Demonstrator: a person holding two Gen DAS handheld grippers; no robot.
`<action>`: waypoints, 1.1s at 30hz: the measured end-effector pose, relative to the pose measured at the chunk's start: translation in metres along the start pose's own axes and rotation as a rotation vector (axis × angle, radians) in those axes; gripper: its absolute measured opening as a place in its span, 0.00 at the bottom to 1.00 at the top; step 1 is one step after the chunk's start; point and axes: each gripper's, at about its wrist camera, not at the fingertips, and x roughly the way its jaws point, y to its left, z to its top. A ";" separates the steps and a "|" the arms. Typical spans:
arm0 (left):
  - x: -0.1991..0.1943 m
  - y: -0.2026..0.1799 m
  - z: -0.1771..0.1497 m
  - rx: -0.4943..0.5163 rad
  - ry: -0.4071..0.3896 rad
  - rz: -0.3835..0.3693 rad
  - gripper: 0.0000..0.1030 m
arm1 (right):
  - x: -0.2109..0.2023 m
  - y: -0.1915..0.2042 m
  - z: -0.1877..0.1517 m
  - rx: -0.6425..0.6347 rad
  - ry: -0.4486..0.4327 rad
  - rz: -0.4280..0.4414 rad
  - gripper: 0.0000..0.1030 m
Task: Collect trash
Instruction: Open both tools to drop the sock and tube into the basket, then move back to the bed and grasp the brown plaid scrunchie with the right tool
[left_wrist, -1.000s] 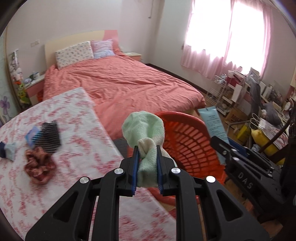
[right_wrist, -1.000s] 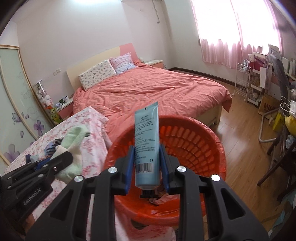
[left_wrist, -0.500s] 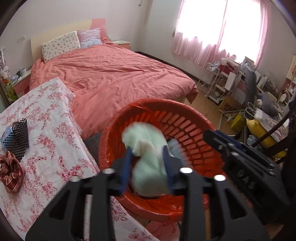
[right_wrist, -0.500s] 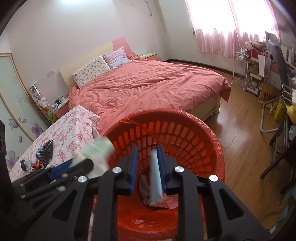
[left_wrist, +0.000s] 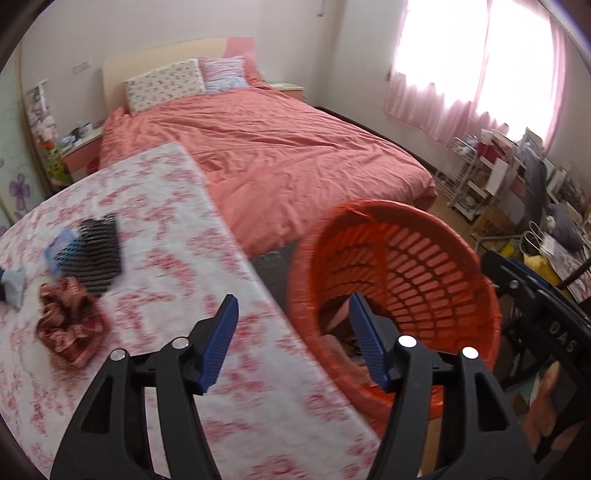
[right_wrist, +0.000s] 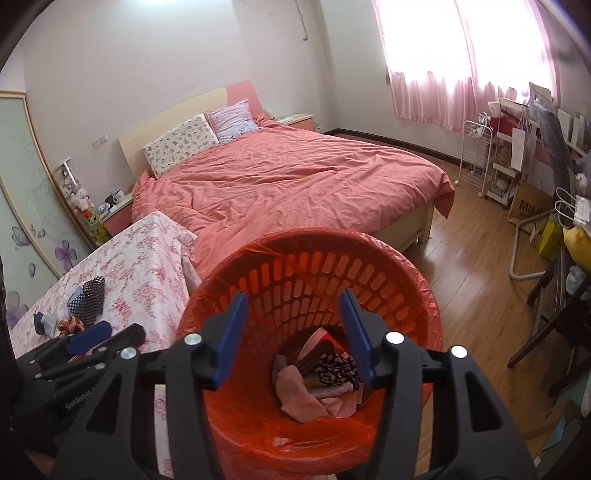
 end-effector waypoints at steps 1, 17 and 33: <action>-0.003 0.007 -0.001 -0.008 -0.003 0.013 0.62 | 0.000 0.002 0.000 -0.004 0.000 0.001 0.53; -0.040 0.145 -0.040 -0.144 -0.008 0.262 0.63 | 0.008 0.118 -0.026 -0.176 0.068 0.088 0.57; -0.073 0.285 -0.085 -0.356 -0.008 0.443 0.71 | 0.043 0.275 -0.070 -0.330 0.164 0.260 0.73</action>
